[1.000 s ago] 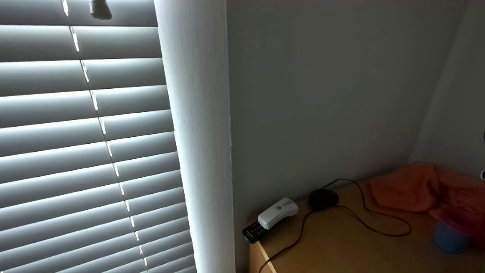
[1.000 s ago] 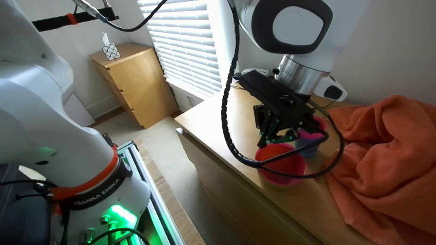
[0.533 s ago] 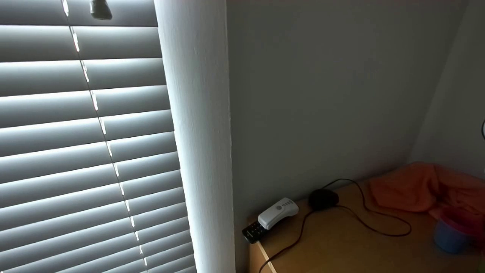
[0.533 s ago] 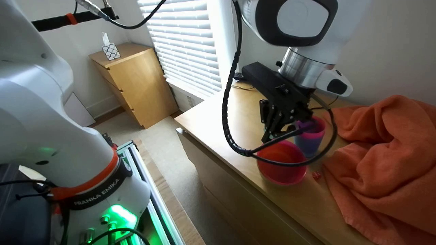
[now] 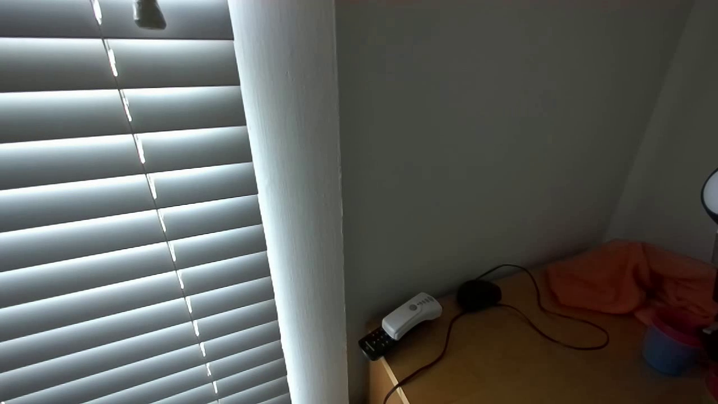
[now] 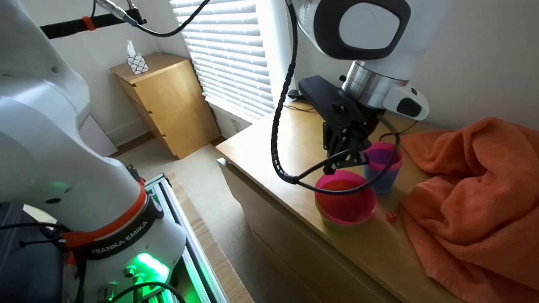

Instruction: Put the pink bowl on the counter.

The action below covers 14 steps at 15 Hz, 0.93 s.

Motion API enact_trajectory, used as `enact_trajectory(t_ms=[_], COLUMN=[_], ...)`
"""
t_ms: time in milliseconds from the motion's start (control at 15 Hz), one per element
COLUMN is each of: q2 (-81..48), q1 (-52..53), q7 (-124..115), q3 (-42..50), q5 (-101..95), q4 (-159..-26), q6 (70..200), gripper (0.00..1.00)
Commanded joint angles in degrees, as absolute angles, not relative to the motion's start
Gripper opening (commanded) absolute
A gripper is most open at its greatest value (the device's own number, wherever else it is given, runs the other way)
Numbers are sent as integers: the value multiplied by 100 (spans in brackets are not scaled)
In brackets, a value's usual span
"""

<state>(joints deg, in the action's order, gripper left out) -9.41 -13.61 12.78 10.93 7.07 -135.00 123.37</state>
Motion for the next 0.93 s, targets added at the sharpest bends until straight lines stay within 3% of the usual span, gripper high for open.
enact_trajectory(t_ms=[0,867], q2=[-695,-68], q1=[-1302,-1182], q7=[948,403], q3=[1092,1084], q5=[671,618], q4=[-13590,-13657], q6=[12181,11652], gripper=[1,1])
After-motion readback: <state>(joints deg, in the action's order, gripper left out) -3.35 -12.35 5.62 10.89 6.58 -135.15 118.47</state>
